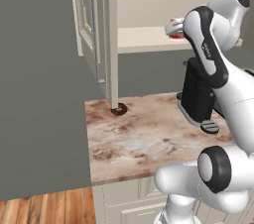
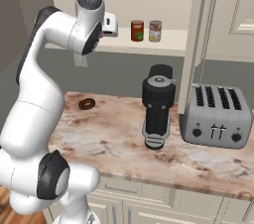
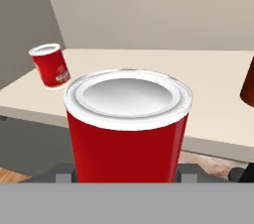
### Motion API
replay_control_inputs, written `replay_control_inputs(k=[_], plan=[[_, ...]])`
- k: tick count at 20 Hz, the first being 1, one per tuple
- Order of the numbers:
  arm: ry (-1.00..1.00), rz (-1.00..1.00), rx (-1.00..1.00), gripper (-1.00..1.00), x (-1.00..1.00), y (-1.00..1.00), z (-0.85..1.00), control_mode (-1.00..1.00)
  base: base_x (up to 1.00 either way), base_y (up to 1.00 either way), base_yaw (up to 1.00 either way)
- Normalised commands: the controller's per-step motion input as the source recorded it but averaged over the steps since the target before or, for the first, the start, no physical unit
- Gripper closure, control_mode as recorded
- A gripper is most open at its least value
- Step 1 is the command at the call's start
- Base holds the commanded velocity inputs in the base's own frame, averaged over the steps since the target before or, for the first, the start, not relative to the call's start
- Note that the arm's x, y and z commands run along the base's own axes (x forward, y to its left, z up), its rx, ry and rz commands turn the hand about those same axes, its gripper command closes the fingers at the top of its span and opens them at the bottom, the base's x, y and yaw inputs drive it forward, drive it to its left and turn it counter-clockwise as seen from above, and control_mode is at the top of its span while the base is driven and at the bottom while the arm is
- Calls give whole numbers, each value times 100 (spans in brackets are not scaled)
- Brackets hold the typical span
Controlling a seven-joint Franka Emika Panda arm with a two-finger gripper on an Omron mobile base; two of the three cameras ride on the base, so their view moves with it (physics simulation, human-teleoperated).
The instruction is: Stack two cans on top of the other two cans in the cabinet.
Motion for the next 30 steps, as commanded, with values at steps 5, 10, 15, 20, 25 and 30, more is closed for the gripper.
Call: replay_control_inputs(k=[5, 10, 15, 20, 25, 30], plan=[[-1, 7, 0, 100, -18, 17, 25, -100, 0, 0, 0], [-15, 13, 0, 100, -11, 26, 17, -100, 0, 0, 0], [-22, 17, 0, 100, -17, 31, 5, -100, 0, 0, 0], [-18, 14, 0, 100, -7, 28, 2, -100, 0, 0, 0], [-1, 10, 2, 100, 0, 30, 15, -100, 0, 0, 0], [0, 8, 0, 100, 10, 30, 19, -100, 0, 0, 0]])
